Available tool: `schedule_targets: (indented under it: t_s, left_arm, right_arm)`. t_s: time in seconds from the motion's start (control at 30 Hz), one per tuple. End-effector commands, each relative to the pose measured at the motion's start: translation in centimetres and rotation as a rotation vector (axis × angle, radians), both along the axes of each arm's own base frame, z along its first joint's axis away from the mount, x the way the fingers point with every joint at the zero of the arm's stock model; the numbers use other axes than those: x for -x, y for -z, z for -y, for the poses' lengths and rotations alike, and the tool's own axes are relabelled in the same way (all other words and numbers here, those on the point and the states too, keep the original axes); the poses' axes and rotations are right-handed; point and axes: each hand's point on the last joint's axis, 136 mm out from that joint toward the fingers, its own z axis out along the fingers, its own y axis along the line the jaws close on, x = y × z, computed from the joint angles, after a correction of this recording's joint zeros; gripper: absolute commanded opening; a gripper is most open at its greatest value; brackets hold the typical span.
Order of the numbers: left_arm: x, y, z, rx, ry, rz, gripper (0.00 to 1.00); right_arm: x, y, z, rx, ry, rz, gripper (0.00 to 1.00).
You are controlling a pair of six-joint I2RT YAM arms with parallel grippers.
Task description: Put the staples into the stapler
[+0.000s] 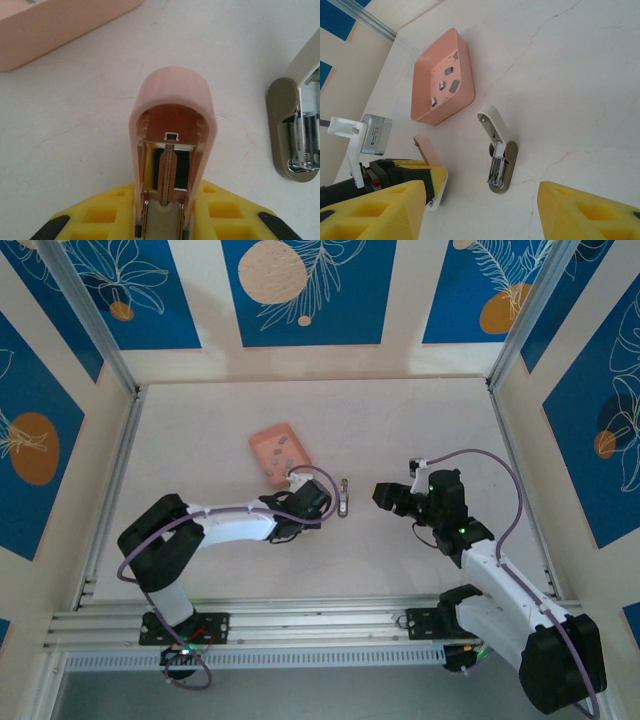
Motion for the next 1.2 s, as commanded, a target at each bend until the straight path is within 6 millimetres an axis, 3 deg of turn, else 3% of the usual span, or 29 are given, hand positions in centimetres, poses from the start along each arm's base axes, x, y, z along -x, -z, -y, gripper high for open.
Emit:
schedule_targets:
  t_s: [0.0, 0.6, 1.17]
  left_arm:
    - [-0.4, 0.0, 0.1, -0.020, -0.041, -0.004, 0.15]
    - [-0.5, 0.8, 0.4, -0.053, -0.058, -0.046, 0.16]
    - [-3.3, -1.3, 3.0, -0.027, -0.029, 0.010, 0.17]
  right_arm:
    - [0.1, 0.5, 0.1, 0.008, -0.009, -0.012, 0.61]
    - [0.1, 0.3, 0.2, 0.008, -0.008, -0.003, 0.61]
    - [0.1, -0.1, 0.3, 0.005, -0.001, -0.004, 0.61]
